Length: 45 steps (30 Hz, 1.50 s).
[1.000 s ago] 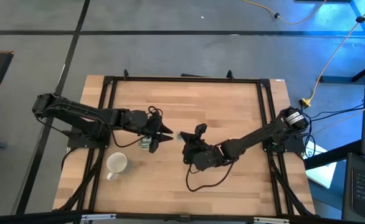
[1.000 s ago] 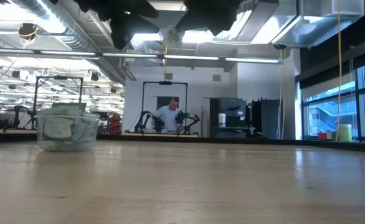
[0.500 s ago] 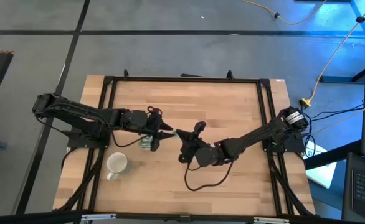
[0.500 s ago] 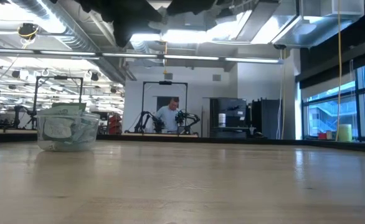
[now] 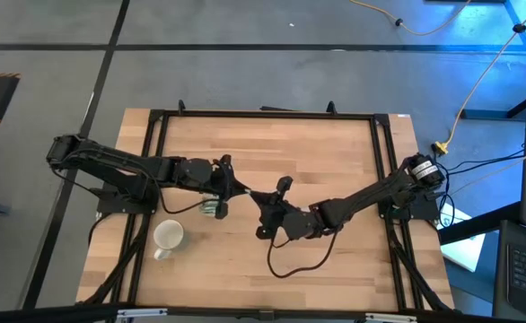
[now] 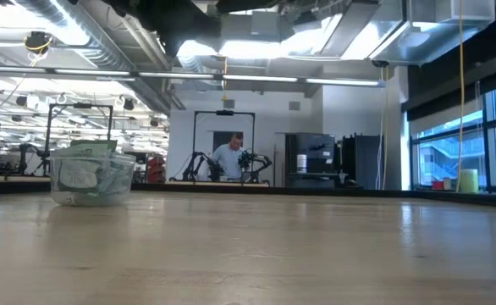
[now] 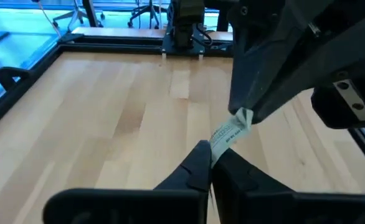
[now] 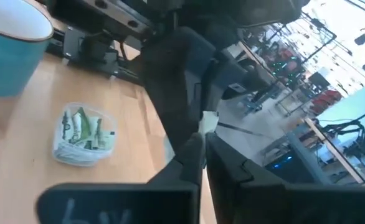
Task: Pick and place Stevia / Truvia into bins
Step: Put the green stevia packet into the transparent container
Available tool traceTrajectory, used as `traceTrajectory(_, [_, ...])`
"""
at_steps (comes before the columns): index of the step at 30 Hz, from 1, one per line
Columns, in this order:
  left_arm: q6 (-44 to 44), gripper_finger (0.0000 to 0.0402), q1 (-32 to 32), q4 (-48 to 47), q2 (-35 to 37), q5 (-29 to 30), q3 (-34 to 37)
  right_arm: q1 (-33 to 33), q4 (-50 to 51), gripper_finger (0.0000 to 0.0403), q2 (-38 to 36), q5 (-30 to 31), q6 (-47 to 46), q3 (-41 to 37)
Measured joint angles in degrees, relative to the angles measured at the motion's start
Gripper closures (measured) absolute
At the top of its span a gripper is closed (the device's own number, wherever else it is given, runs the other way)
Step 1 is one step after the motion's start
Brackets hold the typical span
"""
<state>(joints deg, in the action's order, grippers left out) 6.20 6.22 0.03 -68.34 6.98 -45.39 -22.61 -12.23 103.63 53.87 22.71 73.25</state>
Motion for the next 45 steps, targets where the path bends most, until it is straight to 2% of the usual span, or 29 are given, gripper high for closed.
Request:
traceTrajectory(3, [0.0, 0.0397, 0.0, -0.63, 0.0, -0.37, 0.0, 0.0, 0.11, 0.035, -0.02, 0.7, 0.49, 0.0])
traceTrajectory(6, [0.04, 0.0397, 0.0, -3.09, 0.0, -1.63, 0.0, -0.07, 0.32, 0.0305, -0.4, 5.12, 1.67, 0.01])
traceTrajectory(9, [1.56, 0.0397, 0.0, -9.84, 0.43, -2.2, 0.0, -0.43, 1.84, 0.0268, -1.02, 11.44, 1.67, 0.07])
traceTrajectory(12, [4.65, 0.0397, -0.06, -18.46, 1.29, -4.39, 0.0, -0.71, 8.02, 0.0251, -1.84, 12.03, -1.52, 0.09])
traceTrajectory(19, [9.06, 0.0398, 0.04, -33.36, 2.16, -10.31, 0.0, -0.38, 23.95, 0.0253, -2.99, 11.48, -16.34, 0.07])
traceTrajectory(24, [9.87, 0.0398, 0.04, -40.17, 1.77, -8.66, 0.0, 1.0, 31.97, 0.0254, -3.08, 7.03, -25.71, 0.07])
traceTrajectory(27, [10.83, 0.0398, 0.0, -40.88, 1.4, -8.85, 0.0, 1.83, 35.21, 0.0254, -3.08, 4.51, -29.33, 0.07])
traceTrajectory(40, [11.05, 0.0398, 0.04, -42.72, -4.0, -11.89, 0.0, 2.58, 37.02, 0.0254, -3.08, 4.32, -30.06, 0.04])
traceTrajectory(45, [11.08, 0.0397, 0.04, -43.55, -6.14, -11.2, 0.0, 2.58, 37.01, 0.0254, -3.08, 4.32, -30.04, 0.04])
